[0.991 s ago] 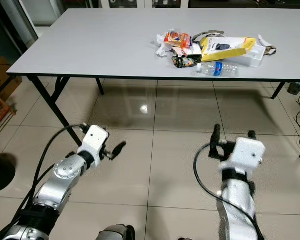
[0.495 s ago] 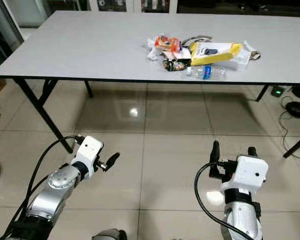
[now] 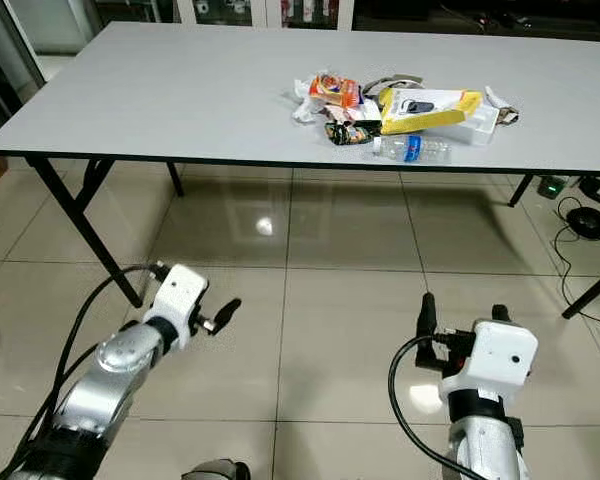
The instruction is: Picking trash to rubbish bin
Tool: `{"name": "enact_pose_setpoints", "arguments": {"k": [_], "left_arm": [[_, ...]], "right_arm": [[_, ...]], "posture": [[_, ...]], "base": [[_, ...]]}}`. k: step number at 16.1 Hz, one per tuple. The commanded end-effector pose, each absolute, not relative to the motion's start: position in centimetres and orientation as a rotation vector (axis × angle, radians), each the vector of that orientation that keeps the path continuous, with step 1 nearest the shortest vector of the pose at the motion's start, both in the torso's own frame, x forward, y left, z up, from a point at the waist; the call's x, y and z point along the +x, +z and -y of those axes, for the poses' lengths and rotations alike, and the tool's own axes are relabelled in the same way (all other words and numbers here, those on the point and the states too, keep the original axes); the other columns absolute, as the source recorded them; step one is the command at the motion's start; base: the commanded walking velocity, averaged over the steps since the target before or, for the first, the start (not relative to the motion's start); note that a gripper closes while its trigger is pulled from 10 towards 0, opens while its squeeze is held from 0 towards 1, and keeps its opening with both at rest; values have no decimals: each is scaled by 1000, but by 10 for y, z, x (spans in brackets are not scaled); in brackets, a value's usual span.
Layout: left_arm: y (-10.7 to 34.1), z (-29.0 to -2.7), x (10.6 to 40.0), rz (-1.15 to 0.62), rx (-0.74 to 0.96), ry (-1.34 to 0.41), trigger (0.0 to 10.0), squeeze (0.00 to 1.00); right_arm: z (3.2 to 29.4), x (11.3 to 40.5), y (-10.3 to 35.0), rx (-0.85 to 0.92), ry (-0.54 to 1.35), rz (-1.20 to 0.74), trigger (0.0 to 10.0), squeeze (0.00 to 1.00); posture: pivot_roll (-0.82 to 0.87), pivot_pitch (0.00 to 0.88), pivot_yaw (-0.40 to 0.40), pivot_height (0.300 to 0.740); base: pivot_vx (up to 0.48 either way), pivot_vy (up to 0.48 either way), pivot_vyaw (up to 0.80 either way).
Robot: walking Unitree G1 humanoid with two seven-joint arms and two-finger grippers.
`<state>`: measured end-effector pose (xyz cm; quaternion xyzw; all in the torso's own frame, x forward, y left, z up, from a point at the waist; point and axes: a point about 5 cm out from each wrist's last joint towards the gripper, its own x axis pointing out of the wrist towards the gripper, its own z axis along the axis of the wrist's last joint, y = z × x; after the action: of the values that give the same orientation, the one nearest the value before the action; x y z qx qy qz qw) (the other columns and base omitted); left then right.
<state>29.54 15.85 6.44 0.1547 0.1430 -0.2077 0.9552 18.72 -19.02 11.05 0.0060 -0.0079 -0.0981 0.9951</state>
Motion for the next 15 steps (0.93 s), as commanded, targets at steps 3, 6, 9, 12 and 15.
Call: {"name": "enact_pose_setpoints", "arguments": {"k": [3, 6, 9, 12, 15], "left_arm": [[77, -153, 307, -259, 256, -381, 10000, 0], [93, -137, 306, -202, 243, -428, 10000, 0], [95, -137, 307, -202, 224, -433, 10000, 0], [100, -132, 308, -193, 202, -437, 10000, 0], [107, -131, 311, -171, 195, -436, 10000, 0]], "right_arm": [[190, 190, 117, 9, -193, 30, 10000, 0], [188, 189, 117, 9, -189, 25, 10000, 0], [188, 188, 117, 3, -190, 26, 10000, 0], [185, 188, 117, -38, -149, 11, 10000, 0], [184, 192, 115, -66, -119, 5, 10000, 0]], "posture": [[159, 83, -23, 740], [148, 88, -18, 740], [140, 89, -17, 740], [134, 89, -18, 740], [140, 89, -18, 740]], "base": [[0, 0, -154], [0, 0, -696], [0, 0, 0], [90, 0, 0], [391, 0, 0]]}}
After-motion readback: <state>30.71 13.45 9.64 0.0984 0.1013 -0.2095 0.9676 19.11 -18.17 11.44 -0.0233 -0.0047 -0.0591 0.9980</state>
